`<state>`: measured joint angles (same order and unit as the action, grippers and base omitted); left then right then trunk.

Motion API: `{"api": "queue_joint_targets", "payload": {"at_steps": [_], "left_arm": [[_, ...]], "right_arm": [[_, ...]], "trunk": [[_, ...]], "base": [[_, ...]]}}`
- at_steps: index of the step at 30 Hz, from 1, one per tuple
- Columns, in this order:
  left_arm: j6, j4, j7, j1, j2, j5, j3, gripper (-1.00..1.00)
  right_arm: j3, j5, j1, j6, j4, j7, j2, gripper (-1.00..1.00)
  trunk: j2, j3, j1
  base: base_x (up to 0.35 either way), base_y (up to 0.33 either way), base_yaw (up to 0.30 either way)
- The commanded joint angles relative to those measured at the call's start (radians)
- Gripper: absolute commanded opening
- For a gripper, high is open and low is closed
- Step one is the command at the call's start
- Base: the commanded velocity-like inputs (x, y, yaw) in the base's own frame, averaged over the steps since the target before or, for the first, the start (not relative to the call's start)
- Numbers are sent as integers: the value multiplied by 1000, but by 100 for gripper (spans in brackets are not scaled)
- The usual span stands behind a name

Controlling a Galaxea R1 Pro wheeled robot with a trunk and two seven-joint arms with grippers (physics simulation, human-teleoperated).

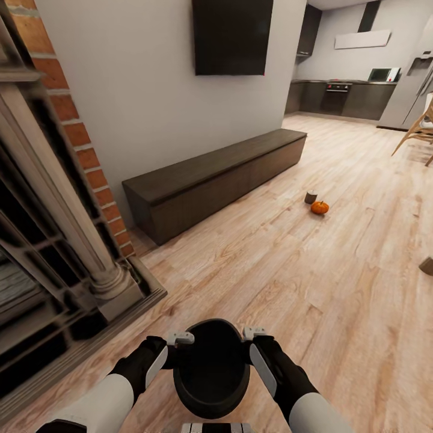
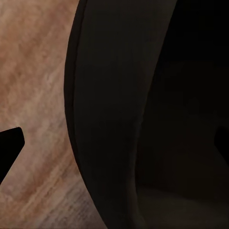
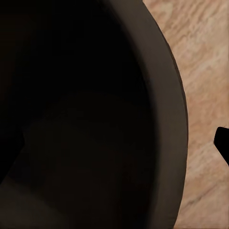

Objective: Place each of the two pumpkins and all three candles from the living room inside a cabinet in the living room (use any cabinet), then make sure every cabinet is closed, and position the cauldron so it is next to a table in the living room.

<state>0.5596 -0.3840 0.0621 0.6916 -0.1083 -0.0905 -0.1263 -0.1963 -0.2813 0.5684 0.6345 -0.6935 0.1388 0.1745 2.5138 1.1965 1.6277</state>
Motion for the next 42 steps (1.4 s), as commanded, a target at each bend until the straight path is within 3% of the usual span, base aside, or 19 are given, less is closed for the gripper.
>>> {"api": "queue_joint_targets", "payload": {"at_steps": [1,22,27,36,42], "left_arm": [[5,-1,-2,0,1,-9,-7,100],[3,-2,-2,0,2,-9,-7,100],[3,-2,-2,0,1,-9,-7,100],[3,-3,-2,0,2,-9,-7,100],[3,-3,-2,0,2,-9,-7,100]], "right_arm": [[-3,-11,0,3,-1,9,0,100],[-6,-10,-2,-5,5,15,0,100],[-6,-11,-2,-6,20,29,0,100],[-5,-11,-2,-6,46,37,0,100],[-4,-11,-2,-6,49,38,0,100]], "trunk": [[0,1,0],[0,1,0],[2,20,2],[2,20,2],[3,36,4]], "base": [[0,0,0],[0,0,0],[0,0,0],[0,0,0],[0,0,0]]}}
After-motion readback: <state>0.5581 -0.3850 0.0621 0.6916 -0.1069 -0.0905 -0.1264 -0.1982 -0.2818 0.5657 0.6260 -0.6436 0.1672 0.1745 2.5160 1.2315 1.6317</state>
